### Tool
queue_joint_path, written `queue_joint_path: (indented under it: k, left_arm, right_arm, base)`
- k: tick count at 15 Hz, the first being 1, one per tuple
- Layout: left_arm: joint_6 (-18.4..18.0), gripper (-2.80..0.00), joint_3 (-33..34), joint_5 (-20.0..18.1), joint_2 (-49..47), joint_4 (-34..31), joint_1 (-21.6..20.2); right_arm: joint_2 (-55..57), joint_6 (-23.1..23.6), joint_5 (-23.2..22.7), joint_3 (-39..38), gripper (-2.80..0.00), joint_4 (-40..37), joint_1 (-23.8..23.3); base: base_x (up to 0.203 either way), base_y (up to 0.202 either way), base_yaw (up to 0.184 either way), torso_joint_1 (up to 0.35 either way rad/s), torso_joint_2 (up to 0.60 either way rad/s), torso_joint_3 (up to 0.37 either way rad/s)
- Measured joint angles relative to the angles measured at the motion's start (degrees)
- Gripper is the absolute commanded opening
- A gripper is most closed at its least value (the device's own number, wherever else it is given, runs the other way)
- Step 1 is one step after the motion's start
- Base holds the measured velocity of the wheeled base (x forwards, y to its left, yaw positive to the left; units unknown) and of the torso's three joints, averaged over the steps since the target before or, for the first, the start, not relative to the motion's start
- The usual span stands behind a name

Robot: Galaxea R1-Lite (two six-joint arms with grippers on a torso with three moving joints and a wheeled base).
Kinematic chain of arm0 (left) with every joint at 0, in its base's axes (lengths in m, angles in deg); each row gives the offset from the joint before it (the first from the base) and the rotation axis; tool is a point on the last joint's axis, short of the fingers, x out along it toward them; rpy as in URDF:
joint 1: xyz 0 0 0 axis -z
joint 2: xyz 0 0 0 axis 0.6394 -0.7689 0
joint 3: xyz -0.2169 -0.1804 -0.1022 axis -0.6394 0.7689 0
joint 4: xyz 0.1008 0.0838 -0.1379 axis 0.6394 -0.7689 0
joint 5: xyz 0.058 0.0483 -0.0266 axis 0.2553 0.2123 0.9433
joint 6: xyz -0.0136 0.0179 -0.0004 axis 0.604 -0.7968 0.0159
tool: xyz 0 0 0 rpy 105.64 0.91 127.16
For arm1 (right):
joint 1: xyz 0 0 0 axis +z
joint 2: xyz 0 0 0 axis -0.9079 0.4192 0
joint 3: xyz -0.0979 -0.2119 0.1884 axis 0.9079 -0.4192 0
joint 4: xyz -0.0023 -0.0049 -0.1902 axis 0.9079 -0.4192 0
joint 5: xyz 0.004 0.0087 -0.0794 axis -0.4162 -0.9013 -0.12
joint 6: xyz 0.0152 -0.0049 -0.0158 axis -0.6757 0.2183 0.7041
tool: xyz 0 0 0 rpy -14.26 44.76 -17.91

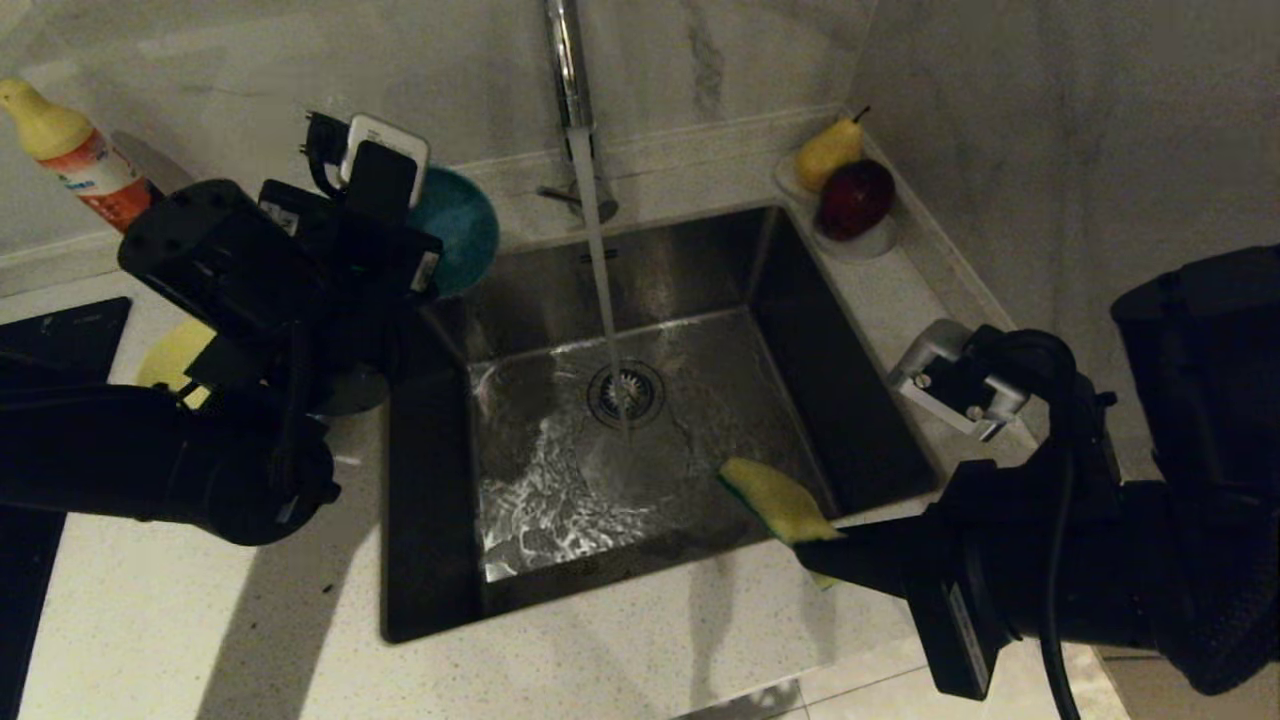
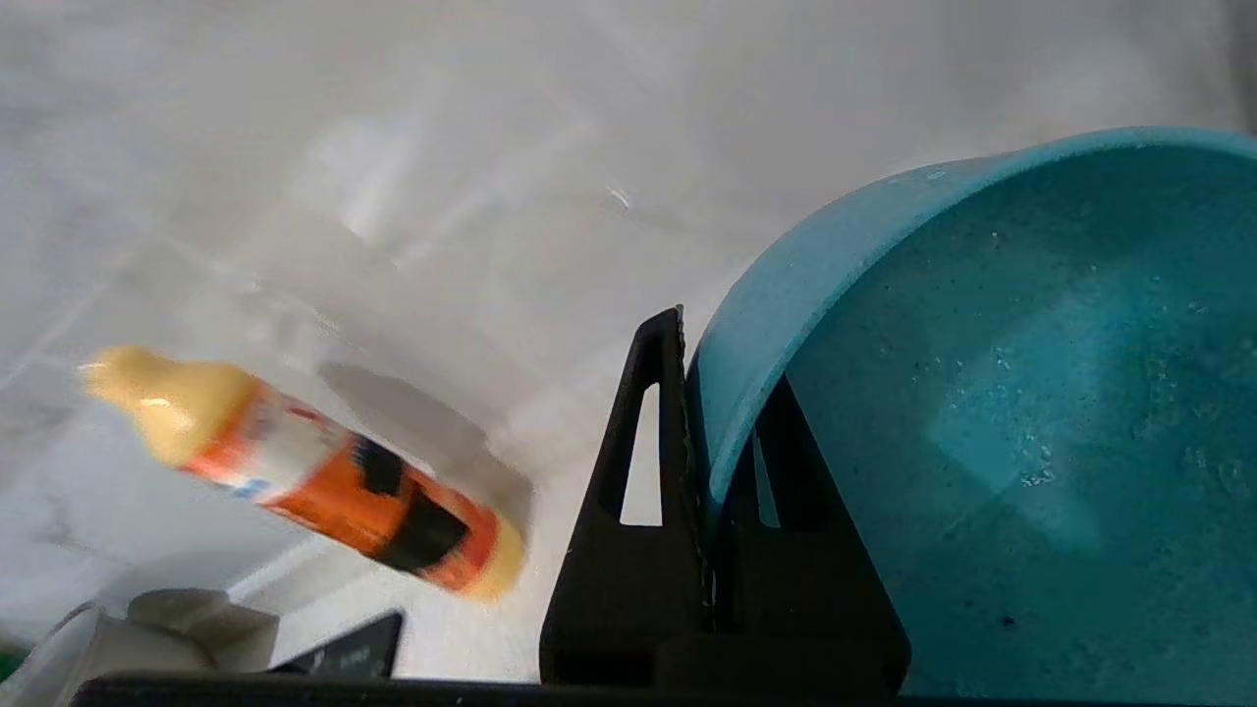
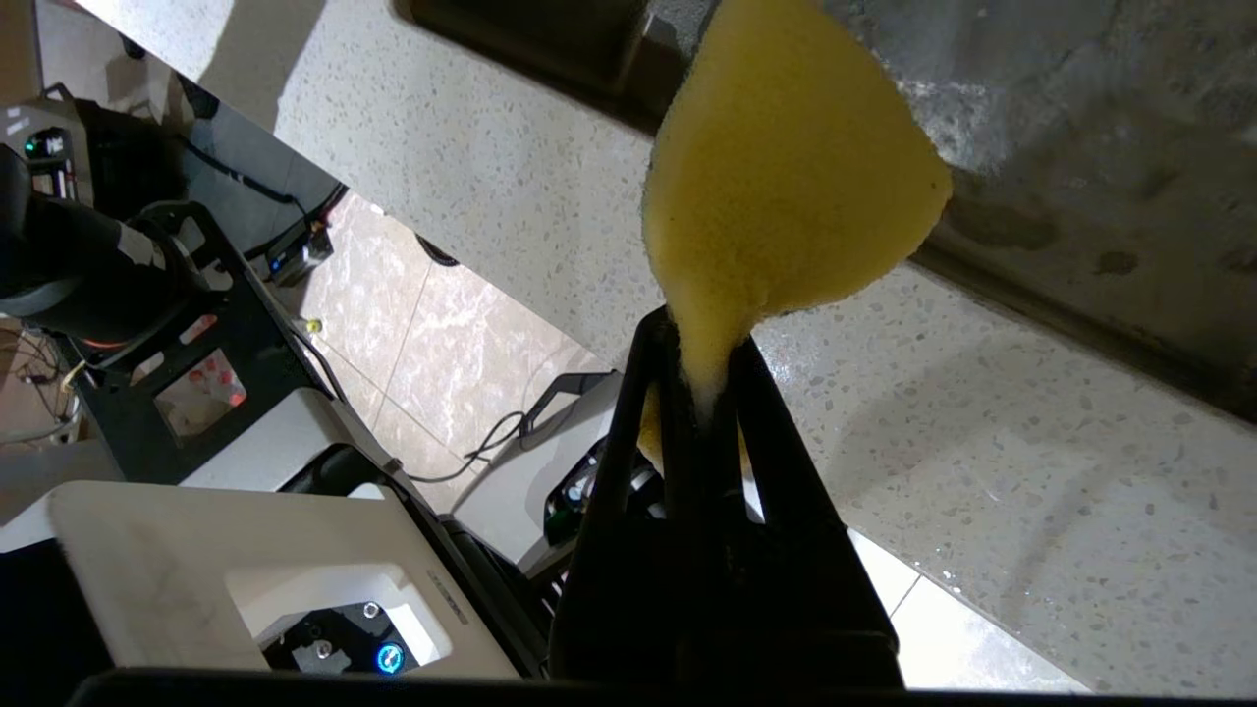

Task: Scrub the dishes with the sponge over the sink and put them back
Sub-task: Wash the bowl, then wipe the bowl

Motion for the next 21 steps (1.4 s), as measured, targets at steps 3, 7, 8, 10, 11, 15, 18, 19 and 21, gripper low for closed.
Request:
queue_joint_path:
  k: [3, 7, 8, 10, 11, 15, 18, 19, 21]
  left_arm:
    - [3.80, -2.80, -1.92, -0.70, 3.80, -15.14, 0.00]
    - [13.63, -2.80, -5.86, -5.31, 6.74, -28.81, 0.01]
    - [19.61, -2.80, -7.33, -7.99, 7.52, -36.89, 0.01]
    - [34.81, -2.80, -9.50, -15.42, 9.05, -54.16, 0.06]
    - [43.05, -2.80, -9.97, -19.79, 9.74, -61.41, 0.13]
    - [59.92, -2.80, -6.45, -26.85, 12.75, -68.82, 1.23]
    - [59.67, -2.80, -3.47, -26.73, 14.57, -68.58, 1.95]
    - [59.50, -2.80, -1.95, -26.26, 15.14, -67.88, 2.38]
    - [59.10, -2.80, 1.08, -23.77, 15.88, -62.34, 3.63]
  right_arm:
    - [-0.44, -0.02, -0.01, 0.00, -2.80, 0.01, 0.01]
    - [-1.23, 0.09, -0.72, 0.13, -2.80, -0.02, 0.30]
    - [-1.49, 0.01, -1.99, 0.18, -2.80, -0.05, 0.34]
    - [-1.76, -0.26, -4.62, 1.04, -2.80, -0.32, 0.34]
    - [-1.76, -1.37, -5.90, 1.98, -2.80, -0.41, 0.34]
    - [-1.05, -7.35, -11.41, 5.95, -2.80, -2.11, 0.37]
    - [-0.49, -8.02, -13.97, 8.47, -2.80, -4.78, 0.28]
    - [-0.30, -9.00, -15.54, 10.23, -2.80, -6.56, 0.26]
    - [0.15, -12.50, -19.51, 16.56, -2.80, -11.10, 0.26]
  base:
    - [0.000, 0.000, 0.000, 0.000, 0.00, 0.000]
    - [0.000, 0.000, 0.000, 0.000, 0.00, 0.000]
    - [0.000, 0.000, 0.000, 0.000, 0.00, 0.000]
    - [0.000, 0.000, 0.000, 0.000, 0.00, 0.000]
    - [0.000, 0.000, 0.000, 0.000, 0.00, 0.000]
    - [0.000, 0.000, 0.000, 0.000, 0.00, 0.000]
    - [0.000, 0.000, 0.000, 0.000, 0.00, 0.000]
    - [0.000, 0.000, 0.000, 0.000, 0.00, 0.000]
    - [0.000, 0.000, 0.000, 0.000, 0.00, 0.000]
